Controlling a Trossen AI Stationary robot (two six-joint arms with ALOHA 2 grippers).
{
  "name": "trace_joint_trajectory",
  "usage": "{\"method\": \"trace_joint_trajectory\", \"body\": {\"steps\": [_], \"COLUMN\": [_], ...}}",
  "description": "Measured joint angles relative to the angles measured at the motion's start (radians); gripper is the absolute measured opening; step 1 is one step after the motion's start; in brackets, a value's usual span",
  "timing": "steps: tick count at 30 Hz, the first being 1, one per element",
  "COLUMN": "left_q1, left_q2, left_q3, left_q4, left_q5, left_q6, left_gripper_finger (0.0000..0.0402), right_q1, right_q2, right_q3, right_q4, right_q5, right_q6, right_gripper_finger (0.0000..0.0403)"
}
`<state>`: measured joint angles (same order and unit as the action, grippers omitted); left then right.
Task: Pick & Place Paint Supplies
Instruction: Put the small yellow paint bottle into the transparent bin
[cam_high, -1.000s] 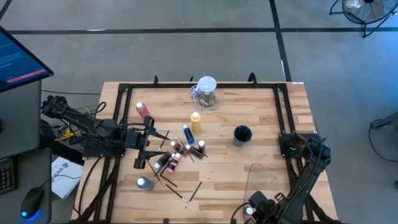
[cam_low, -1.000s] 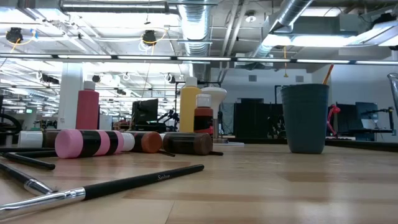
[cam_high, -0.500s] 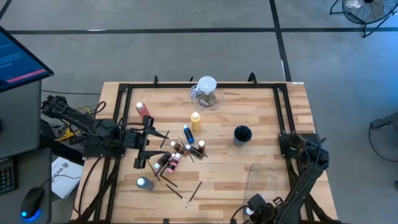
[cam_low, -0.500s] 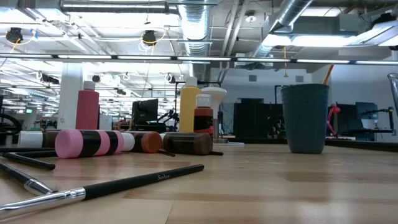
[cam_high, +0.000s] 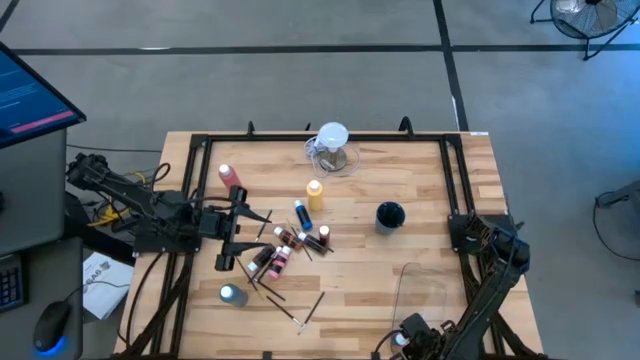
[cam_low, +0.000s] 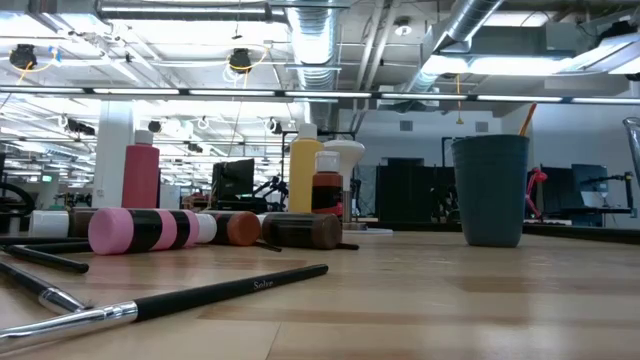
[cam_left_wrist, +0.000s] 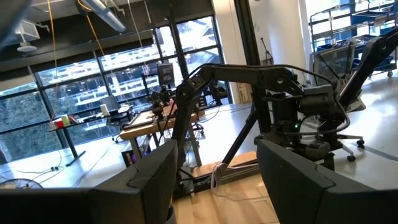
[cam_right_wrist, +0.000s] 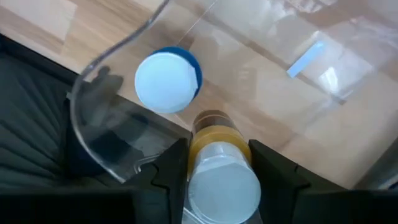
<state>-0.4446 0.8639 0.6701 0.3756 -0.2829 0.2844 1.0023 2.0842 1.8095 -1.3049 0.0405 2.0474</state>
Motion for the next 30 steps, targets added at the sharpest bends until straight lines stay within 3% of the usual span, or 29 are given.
{"method": "trace_joint_trajectory", "body": {"steps": [18, 30], "left_q1": [0.000, 0.000], "left_q2": [0.000, 0.000], "left_q3": [0.000, 0.000], "left_q4": [0.001, 0.002], "left_q5": [0.000, 0.000], "left_q6": [0.000, 0.000], "left_gripper_finger": [0.0209, 0.0209], "right_q1": [0.000, 0.001], "right_q2": [0.000, -0.005], "right_q3": [-0.018, -0.110], "right_q4": [0.019, 0.133], "right_q5": [0.038, -0.008], "right_q6": [-0.009, 0.006], "right_gripper_finger": [0.0136, 0.0139]}}
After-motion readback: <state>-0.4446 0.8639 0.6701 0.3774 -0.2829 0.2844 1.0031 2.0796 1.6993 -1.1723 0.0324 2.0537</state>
